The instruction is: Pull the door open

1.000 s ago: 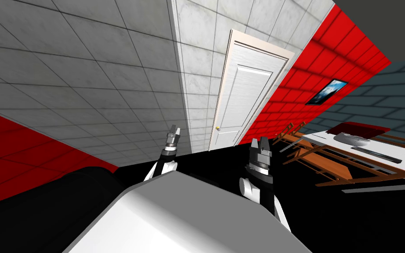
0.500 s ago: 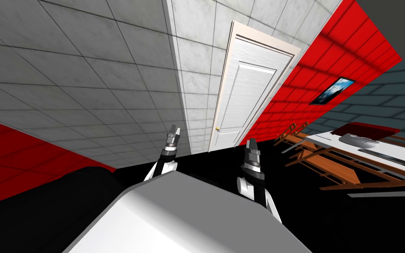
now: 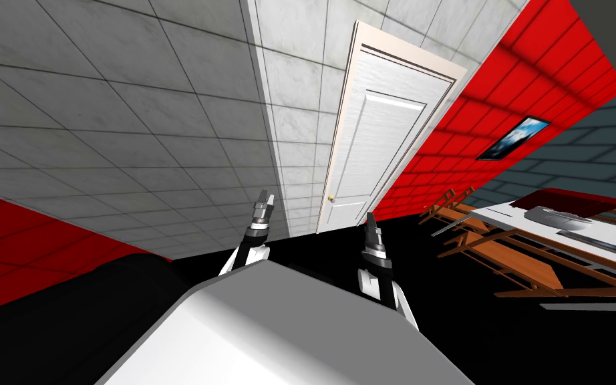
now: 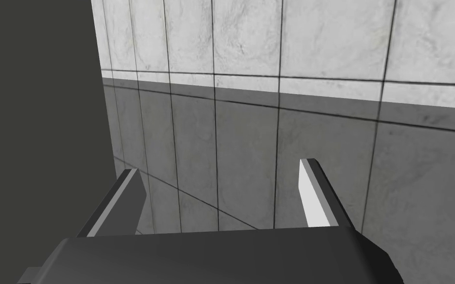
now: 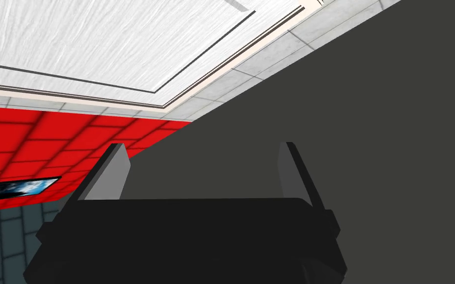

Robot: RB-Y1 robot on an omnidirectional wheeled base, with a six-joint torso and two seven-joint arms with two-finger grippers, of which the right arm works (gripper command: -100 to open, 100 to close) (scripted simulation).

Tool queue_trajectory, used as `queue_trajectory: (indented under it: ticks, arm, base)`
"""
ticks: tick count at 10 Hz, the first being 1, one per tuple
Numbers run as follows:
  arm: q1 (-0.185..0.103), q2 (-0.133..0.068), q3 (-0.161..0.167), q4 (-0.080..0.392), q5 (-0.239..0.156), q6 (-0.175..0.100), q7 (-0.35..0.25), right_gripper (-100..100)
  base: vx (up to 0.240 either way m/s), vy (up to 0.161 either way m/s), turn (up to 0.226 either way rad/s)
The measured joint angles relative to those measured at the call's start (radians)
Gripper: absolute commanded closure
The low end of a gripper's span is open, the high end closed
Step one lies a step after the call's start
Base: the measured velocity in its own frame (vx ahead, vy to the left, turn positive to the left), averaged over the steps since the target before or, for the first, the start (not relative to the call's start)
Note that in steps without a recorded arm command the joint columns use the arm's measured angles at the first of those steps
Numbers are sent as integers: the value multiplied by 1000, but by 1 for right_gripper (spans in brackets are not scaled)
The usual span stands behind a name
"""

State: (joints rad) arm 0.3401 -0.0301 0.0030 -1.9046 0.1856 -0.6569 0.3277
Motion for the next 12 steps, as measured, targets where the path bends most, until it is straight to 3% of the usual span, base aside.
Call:
queue_trajectory:
  ticks: [5,12]
  arm:
    - [-27,-21,1,102,30,-27,69,-100]
    - [-95,-50,-5,280,72,-69,172,-100]
  base:
    - [50,-4,6]
    - [67,-9,9]
